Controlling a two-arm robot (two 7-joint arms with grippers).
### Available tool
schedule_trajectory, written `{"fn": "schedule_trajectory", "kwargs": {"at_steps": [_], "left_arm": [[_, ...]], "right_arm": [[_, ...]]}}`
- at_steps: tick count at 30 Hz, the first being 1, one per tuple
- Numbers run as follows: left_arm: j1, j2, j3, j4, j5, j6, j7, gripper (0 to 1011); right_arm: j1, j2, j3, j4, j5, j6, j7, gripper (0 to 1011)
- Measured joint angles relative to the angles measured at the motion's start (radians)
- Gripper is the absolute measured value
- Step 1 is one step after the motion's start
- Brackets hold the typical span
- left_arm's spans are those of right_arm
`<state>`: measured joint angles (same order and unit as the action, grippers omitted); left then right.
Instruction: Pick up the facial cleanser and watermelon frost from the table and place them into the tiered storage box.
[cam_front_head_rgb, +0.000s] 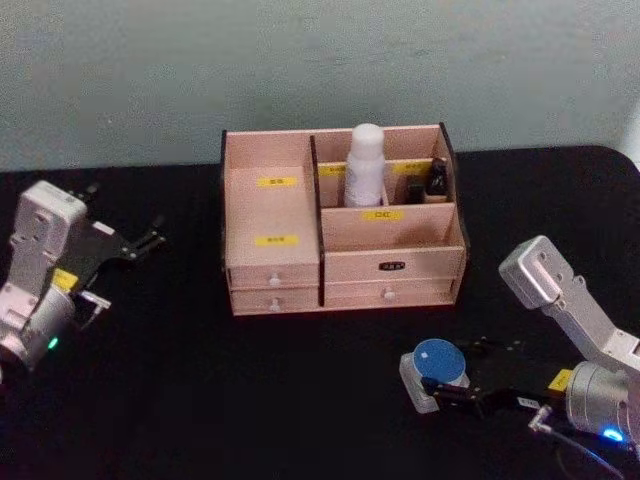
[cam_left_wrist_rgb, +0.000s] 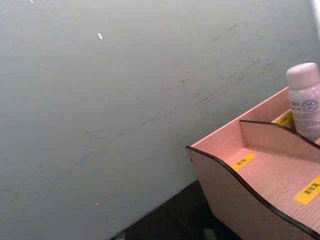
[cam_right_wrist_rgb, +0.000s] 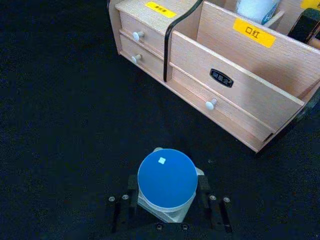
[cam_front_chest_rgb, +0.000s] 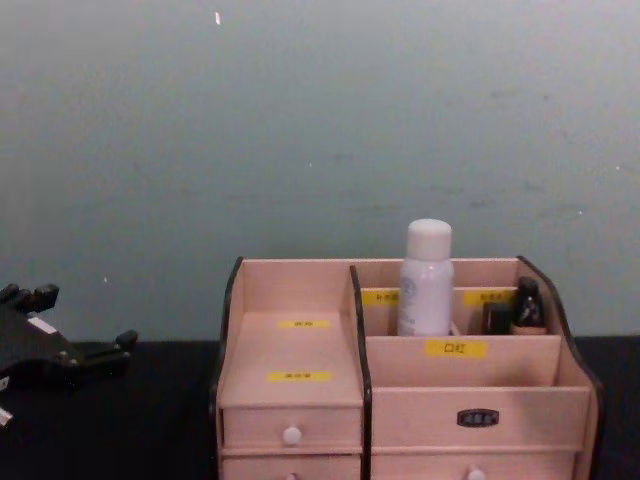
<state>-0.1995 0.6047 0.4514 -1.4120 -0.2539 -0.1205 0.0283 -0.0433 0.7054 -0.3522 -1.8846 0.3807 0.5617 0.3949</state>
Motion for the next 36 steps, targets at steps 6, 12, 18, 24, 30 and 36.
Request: {"fn": "schedule_trajectory", "kwargs": {"at_steps": [6,12,18,24,30,36], "left_arm": [[0.000,0.000,0.000,0.000,0.000,0.000,0.000,1001],[0.000,0.000,0.000,0.000,0.000,0.000,0.000,1001],[0.000,0.000,0.000,0.000,0.000,0.000,0.000,1001],[0.000,0.000,0.000,0.000,0.000,0.000,0.000,1001],[0.000,0.000,0.000,0.000,0.000,0.000,0.000,1001],[0.000,0.000,0.000,0.000,0.000,0.000,0.000,1001]], "right_arm": [[0.000,0.000,0.000,0.000,0.000,-0.001,0.000,701],[0.000,0.000,0.000,0.000,0.000,-0.001,0.000,701],[0.000,0.000,0.000,0.000,0.000,-0.001,0.000,702],[0.000,0.000,0.000,0.000,0.000,-0.001,0.000,701],[0.004,0.000,-0.005,0.001,-0.002,-0.008,0.004,701],[0.012,0.006,-0.005,-0.018,-0.010,-0.017,0.006,701]]}}
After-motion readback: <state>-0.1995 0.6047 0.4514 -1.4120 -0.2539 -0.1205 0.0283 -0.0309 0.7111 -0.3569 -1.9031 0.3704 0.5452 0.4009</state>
